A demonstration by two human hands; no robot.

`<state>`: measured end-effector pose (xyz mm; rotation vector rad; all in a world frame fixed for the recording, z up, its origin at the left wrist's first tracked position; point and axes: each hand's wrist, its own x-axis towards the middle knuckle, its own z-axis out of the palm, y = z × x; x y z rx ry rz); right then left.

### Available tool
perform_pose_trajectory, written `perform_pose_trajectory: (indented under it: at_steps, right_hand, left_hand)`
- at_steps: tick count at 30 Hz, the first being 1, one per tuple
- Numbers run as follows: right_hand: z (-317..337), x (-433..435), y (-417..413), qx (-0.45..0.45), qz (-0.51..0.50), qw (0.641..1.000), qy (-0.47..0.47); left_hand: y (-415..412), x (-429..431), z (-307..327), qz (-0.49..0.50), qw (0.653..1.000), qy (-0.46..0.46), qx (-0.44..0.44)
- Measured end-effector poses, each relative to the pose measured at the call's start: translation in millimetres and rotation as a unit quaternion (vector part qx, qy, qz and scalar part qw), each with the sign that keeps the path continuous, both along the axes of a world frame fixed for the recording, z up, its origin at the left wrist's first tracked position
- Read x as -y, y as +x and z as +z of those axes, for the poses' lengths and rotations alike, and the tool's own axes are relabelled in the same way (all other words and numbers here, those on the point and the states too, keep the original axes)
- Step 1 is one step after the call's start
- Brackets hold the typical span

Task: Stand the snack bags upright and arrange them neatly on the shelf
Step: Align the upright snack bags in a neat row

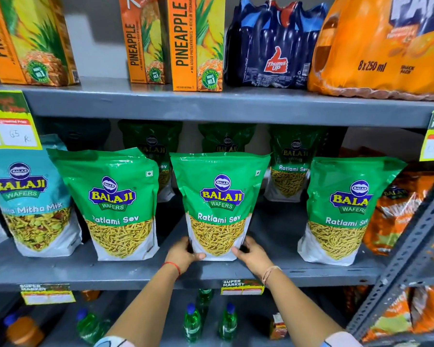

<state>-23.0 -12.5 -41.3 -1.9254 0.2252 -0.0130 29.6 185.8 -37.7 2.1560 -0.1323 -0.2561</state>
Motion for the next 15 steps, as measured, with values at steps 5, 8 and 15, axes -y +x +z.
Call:
perform_pose_trajectory:
  at_steps: [5,8,15]
  right_hand:
    - [7,-1,-21,0.040,-0.013,0.999,0.007]
    - [-6,6,-63,0.075,-0.052,0.996,-0.001]
    - [1,93,-136,0.239,-0.391,0.889,0.023]
  left_hand:
    - [-7,-5,2,-0.022,0.999,-0.047,-0.011]
    - [-36,-12,0,0.099,0.984,-0.132,0.072]
    - [-111,76,13,0.155,0.942,-0.169,0.244]
